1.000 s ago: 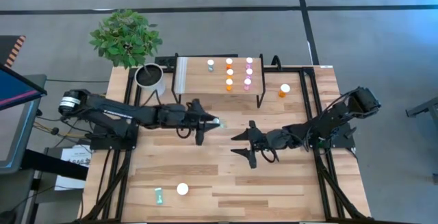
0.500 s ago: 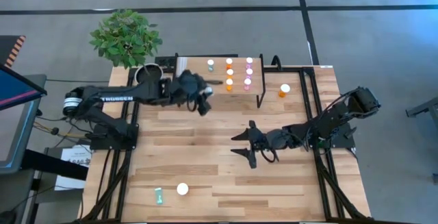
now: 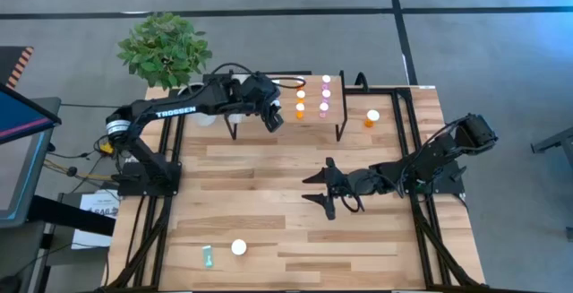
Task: Pick and place medicine bottles onto shelf by color
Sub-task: Put the top blue pill bottle on the shelf aligned with the other blue pill bottle, then put the blue pill bottle on the shelf aligned with the other blue pill bottles
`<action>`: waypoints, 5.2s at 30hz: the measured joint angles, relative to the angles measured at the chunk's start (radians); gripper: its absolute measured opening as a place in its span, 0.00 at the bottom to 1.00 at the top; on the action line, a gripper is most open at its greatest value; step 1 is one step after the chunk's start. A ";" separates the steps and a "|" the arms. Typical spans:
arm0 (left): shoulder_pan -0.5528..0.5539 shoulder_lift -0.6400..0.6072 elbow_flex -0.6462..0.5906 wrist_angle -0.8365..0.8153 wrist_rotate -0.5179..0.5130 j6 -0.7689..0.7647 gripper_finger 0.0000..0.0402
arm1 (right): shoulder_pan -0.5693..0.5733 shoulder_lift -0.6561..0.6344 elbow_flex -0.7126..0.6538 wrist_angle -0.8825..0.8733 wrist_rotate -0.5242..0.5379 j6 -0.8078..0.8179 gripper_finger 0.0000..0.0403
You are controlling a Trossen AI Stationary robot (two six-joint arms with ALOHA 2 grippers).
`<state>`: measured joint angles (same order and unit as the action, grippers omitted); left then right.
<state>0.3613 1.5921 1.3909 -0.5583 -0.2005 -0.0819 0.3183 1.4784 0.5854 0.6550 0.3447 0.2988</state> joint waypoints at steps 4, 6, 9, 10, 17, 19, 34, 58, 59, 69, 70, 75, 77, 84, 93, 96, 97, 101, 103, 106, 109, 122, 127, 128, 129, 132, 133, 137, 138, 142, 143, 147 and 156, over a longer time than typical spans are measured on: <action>0.012 0.041 0.019 -0.022 0.005 0.019 0.26 | 0.000 0.000 0.000 -0.004 0.000 0.000 0.63; 0.018 0.046 0.021 -0.021 0.005 0.019 0.26 | 0.000 0.000 0.000 -0.008 0.000 0.000 0.63; 0.029 0.046 0.021 -0.020 0.004 0.021 0.26 | 0.000 0.000 0.000 -0.008 0.000 0.000 0.63; 0.030 0.046 0.021 -0.020 0.004 0.022 0.26 | 0.000 0.000 0.000 -0.008 0.000 0.000 0.63; 0.058 0.046 0.021 -0.019 0.012 0.029 0.26 | 0.000 0.000 0.000 -0.008 0.000 0.001 0.63; 0.063 0.046 0.021 -0.019 0.002 0.031 0.26 | 0.000 0.000 0.000 -0.008 0.000 0.002 0.63; 0.070 0.055 0.022 0.024 0.044 0.036 0.26 | 0.000 0.000 0.000 -0.008 0.001 0.010 0.63; 0.077 0.055 0.022 0.000 0.032 0.053 0.40 | 0.000 0.000 0.000 -0.008 0.001 0.016 0.63; 0.077 0.055 0.022 0.000 0.032 0.053 0.41 | 0.000 0.000 0.000 -0.008 0.002 0.016 0.63; 0.077 0.056 0.022 0.043 0.062 0.053 0.42 | 0.000 0.000 0.000 -0.008 0.024 0.018 0.63; 0.077 0.056 0.022 0.046 0.063 0.053 0.42 | 0.000 0.000 0.000 -0.008 0.024 0.018 0.63; 0.077 0.056 0.022 0.055 0.064 0.053 0.42 | 0.000 0.000 0.000 -0.008 0.024 0.018 0.63; 0.077 0.056 0.022 0.054 0.064 0.053 0.42 | 0.000 0.000 0.000 -0.008 0.024 0.018 0.63; 0.077 0.055 0.022 0.056 0.063 0.059 0.42 | 0.000 0.000 0.000 -0.008 0.024 0.017 0.63; 0.077 -0.006 0.038 0.050 0.055 0.082 0.42 | 0.000 0.000 0.000 -0.012 0.024 0.034 0.63; 0.077 -0.038 0.038 0.035 0.056 0.089 0.42 | 0.000 0.000 0.000 -0.013 0.029 0.034 0.63; 0.076 -0.048 0.038 0.023 0.055 0.089 0.42 | 0.000 0.000 0.000 -0.013 0.032 0.034 0.63; 0.031 -0.109 0.024 0.016 0.107 0.089 0.42 | 0.000 0.000 0.000 -0.013 0.049 0.033 0.63; -0.058 -0.151 -0.002 0.011 0.114 0.079 0.41 | -0.006 0.000 0.000 -0.013 0.050 0.033 0.63; -0.231 -0.210 -0.072 -0.044 -0.014 0.040 0.38 | -0.014 0.000 0.000 -0.020 0.050 0.034 0.63; -0.392 -0.278 -0.141 -0.102 -0.137 -0.079 0.35 | -0.020 0.000 0.000 -0.023 0.050 0.034 0.63; -0.986 -0.418 -0.556 -0.184 -0.116 -1.003 0.34 | -0.019 0.000 0.000 -0.021 0.050 0.045 0.63; -1.130 -0.414 -0.685 -0.093 0.031 -1.348 0.34 | -0.017 0.000 0.000 -0.028 0.050 0.052 0.63; -1.156 -0.414 -0.699 -0.059 0.045 -1.400 0.34 | -0.017 0.000 0.000 -0.028 0.050 0.053 0.63; -1.181 -0.414 -0.710 -0.034 0.058 -1.450 0.35 | -0.017 0.000 0.000 -0.028 0.050 0.055 0.63; -1.257 -0.408 -0.728 0.032 0.049 -1.560 0.39 | -0.017 0.000 0.000 -0.030 0.050 0.061 0.63; -1.279 -0.400 -0.727 0.047 0.034 -1.587 0.41 | -0.017 0.000 0.000 -0.030 0.050 0.061 0.63; -1.351 -0.351 -0.727 0.063 0.047 -1.754 0.53 | -0.017 0.000 0.000 -0.031 0.050 0.062 0.63; -1.363 -0.335 -0.727 0.070 0.062 -1.810 0.56 | -0.017 0.000 0.000 -0.033 0.050 0.062 0.63; -1.383 -0.259 -0.727 0.159 0.091 -1.957 0.66 | -0.017 0.000 0.000 -0.040 0.050 0.062 0.63; -1.384 -0.240 -0.727 0.192 0.090 -1.980 0.68 | -0.017 0.000 0.000 -0.046 0.050 0.062 0.63; -1.381 -0.141 -0.727 0.324 0.103 -2.034 0.71 | -0.017 0.000 0.000 -0.052 0.050 0.061 0.63; -1.369 0.014 -0.714 0.389 0.198 -2.128 0.66 | -0.018 0.000 0.000 -0.053 0.050 0.060 0.63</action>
<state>-1.0080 1.6060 0.6765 -0.1692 -0.0021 -2.2097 0.3004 1.4788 0.5858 0.6015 0.3946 0.3588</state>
